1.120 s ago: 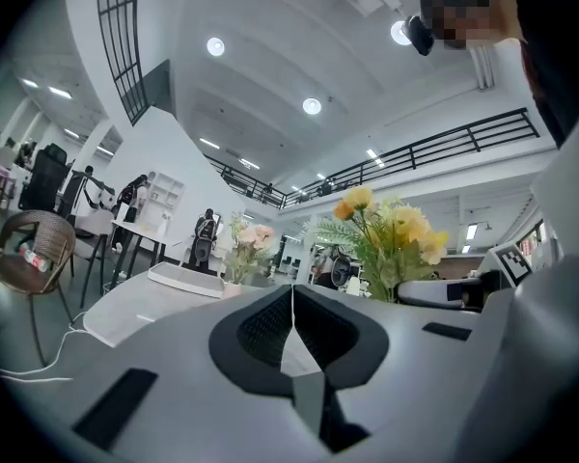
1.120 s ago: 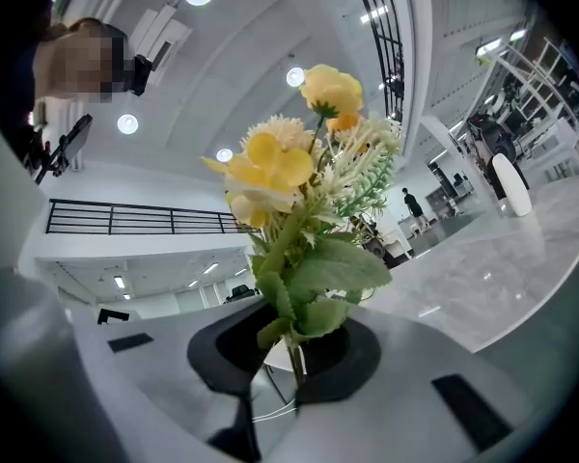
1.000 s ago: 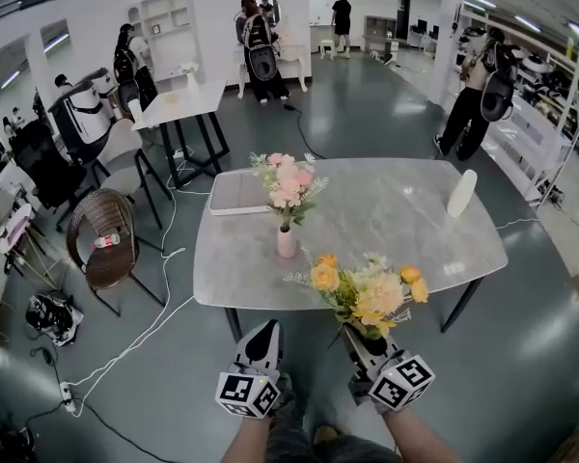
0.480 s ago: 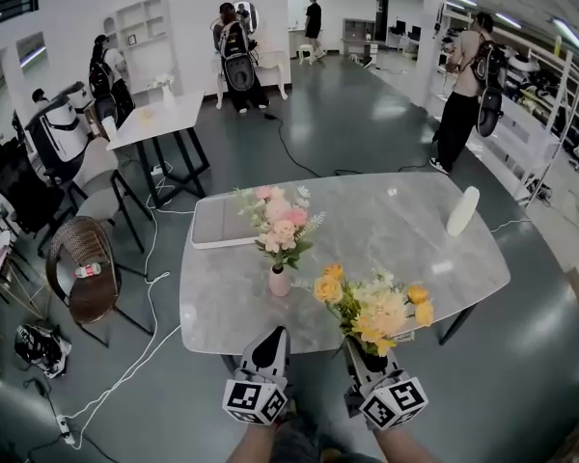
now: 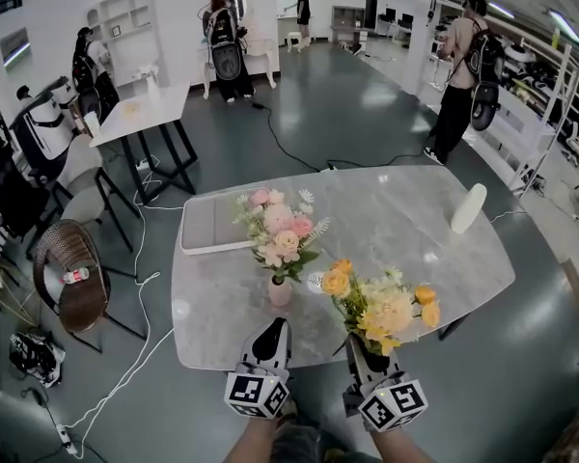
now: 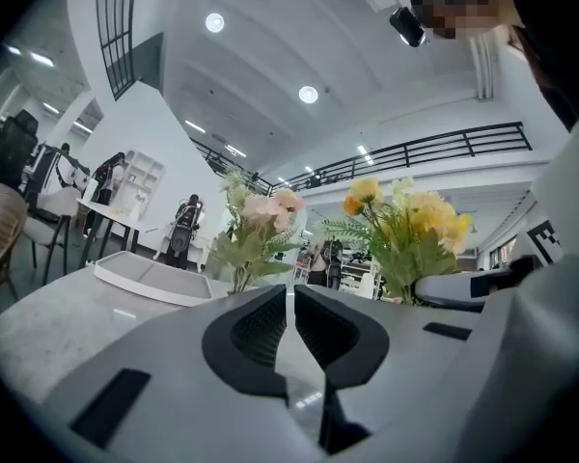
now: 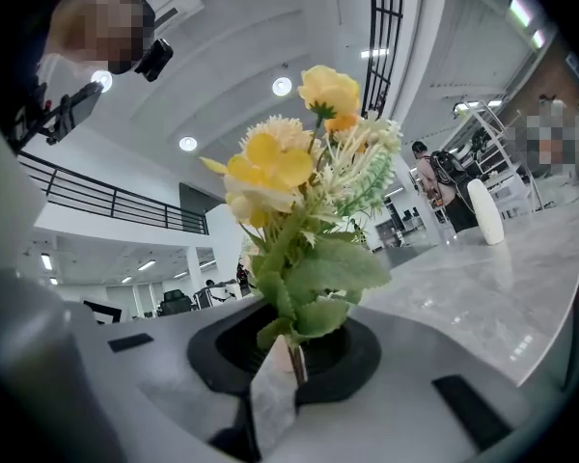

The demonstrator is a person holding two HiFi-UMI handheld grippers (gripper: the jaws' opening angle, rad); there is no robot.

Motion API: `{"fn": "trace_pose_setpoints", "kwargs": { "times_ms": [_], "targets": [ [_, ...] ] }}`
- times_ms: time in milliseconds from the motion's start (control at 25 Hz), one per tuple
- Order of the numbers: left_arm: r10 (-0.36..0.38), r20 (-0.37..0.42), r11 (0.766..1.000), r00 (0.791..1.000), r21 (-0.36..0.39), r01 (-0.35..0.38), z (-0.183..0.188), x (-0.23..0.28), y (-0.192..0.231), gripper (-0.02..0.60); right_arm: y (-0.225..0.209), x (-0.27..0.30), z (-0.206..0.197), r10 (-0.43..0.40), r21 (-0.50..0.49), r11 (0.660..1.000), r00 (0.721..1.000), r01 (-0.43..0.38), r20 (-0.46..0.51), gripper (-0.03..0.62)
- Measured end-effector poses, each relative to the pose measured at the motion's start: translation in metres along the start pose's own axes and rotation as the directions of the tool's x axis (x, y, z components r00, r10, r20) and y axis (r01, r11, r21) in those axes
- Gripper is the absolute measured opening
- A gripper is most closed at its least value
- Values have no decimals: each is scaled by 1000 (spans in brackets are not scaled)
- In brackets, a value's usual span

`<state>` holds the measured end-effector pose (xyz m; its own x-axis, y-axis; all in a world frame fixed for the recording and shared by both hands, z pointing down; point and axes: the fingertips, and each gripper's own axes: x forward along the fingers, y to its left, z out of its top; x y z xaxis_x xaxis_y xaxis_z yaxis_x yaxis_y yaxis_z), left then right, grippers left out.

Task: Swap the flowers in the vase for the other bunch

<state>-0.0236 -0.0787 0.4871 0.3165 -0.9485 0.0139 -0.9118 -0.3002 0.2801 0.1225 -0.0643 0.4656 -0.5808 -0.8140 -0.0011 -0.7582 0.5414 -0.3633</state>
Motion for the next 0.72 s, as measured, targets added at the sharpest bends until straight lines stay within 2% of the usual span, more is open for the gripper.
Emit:
{"fn": "trace_pose_setpoints", "kwargs": {
  "times_ms": [80, 320, 720],
  "targets": [
    [-4, -7, 1000, 1000, -6, 4, -3, 7, 7, 27, -4, 4, -1, -20, -4, 1000, 1000, 20, 3, 61],
    [-5, -36, 1000, 999, 10, 5, -9, 32, 30, 146, -15, 17, -7, -72, -2, 997, 997, 72, 6, 61],
    [0, -66, 996, 998, 91, 6, -9, 63, 51, 187, -27, 26, -14, -139, 12, 990, 990, 139, 21, 61]
  ]
}}
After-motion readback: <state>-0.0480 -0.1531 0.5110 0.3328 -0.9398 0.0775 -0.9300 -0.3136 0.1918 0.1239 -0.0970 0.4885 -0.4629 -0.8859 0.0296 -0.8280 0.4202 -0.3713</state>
